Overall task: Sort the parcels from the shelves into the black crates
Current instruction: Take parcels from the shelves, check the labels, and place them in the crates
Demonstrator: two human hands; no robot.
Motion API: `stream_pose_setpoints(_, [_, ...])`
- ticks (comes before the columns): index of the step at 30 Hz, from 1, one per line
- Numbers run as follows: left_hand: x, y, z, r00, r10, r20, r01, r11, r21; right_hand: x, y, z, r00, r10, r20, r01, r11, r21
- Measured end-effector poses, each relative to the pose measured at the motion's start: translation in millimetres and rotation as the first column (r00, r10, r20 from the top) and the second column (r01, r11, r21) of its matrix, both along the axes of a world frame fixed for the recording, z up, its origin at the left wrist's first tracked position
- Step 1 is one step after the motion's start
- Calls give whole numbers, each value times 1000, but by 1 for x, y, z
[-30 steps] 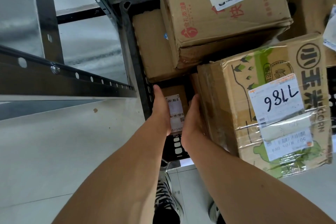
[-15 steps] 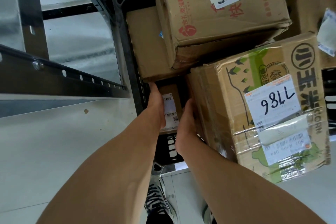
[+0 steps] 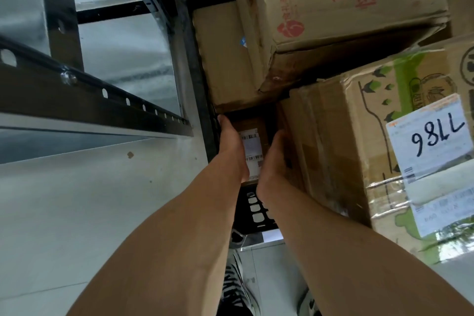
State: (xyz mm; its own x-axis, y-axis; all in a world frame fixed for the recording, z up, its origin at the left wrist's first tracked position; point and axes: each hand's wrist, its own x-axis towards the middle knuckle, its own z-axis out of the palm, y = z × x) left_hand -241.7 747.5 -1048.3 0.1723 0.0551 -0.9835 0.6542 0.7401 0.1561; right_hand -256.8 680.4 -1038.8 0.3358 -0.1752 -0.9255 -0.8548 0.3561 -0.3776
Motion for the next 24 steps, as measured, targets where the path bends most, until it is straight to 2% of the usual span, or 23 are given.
stream_pose_setpoints(6, [-14, -4, 18, 998, -21, 60, 20, 1000, 20, -2, 1, 18, 999, 38, 32, -35, 996, -85])
stream_pose_setpoints(8, [-19, -5, 32, 997, -48, 57, 45, 998, 52, -3, -1, 35, 996, 88, 28, -84, 989, -120])
stream_pose_setpoints(10, [-25, -5, 48, 993, -97, 62, 90, 990, 110, -5, -4, 61, 988, 157, -9, -157, 984, -88])
stream_pose_setpoints(17, [-45, -7, 141, 943, -294, 153, 251, 934, 253, -7, -17, 141, 881, 468, -74, -469, 883, 6])
stream_pose_setpoints(20, [-44, -12, 191, 926, -338, 165, 283, 915, 288, -6, -15, 187, 858, 506, -87, -507, 862, 16])
stream_pose_setpoints(24, [-41, -19, 261, 918, -355, 178, 267, 884, 384, 4, -31, 250, 808, 589, -6, -588, 808, 20])
